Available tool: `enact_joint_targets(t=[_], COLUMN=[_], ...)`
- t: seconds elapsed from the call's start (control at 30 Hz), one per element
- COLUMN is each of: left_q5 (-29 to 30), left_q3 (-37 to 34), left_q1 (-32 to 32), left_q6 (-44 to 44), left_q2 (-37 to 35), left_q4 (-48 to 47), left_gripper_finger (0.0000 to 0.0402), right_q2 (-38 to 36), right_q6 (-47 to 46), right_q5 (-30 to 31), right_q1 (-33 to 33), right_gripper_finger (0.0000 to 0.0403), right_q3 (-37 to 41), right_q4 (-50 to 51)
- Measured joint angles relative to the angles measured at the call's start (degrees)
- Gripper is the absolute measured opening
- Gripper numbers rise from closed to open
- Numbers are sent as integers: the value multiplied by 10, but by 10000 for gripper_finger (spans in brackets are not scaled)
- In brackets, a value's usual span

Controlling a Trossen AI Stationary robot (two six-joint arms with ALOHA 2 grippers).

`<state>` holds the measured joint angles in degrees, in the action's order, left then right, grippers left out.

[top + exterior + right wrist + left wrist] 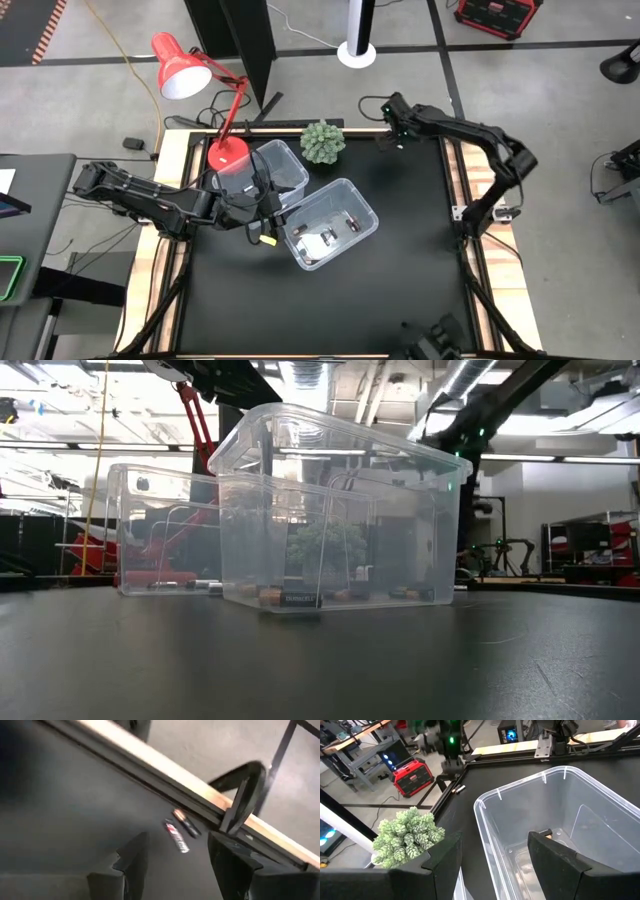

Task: Sort batteries
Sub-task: Put the silver battery into the top transparent bin

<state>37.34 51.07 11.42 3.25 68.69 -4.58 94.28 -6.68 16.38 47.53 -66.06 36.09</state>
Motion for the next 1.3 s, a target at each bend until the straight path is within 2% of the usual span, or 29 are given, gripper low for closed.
enact_joint_targets(t=[0.23,0.43,0.63,0.77,1.3], left_q5=[0,0,1,1,7], left_q3=[0,0,0,0,0], left_q1=[0,0,0,0,0], left_q6=[10,45,74,86,91], left_q2=[0,0,0,0,0], left_q4=[-2,0,1,1,2], left_gripper_finger=[219,219,219,219,219], right_q2=[91,130,138,138,138], right_q6=[100,176,204,224,310], right_q5=[-6,-21,-32,-34,-82], right_q1=[22,24,33,42,62], right_gripper_finger=[215,227,248,249,249], right_q3=[-36,-74,-88,-88,-86], right_q4=[38,67,92,119,112])
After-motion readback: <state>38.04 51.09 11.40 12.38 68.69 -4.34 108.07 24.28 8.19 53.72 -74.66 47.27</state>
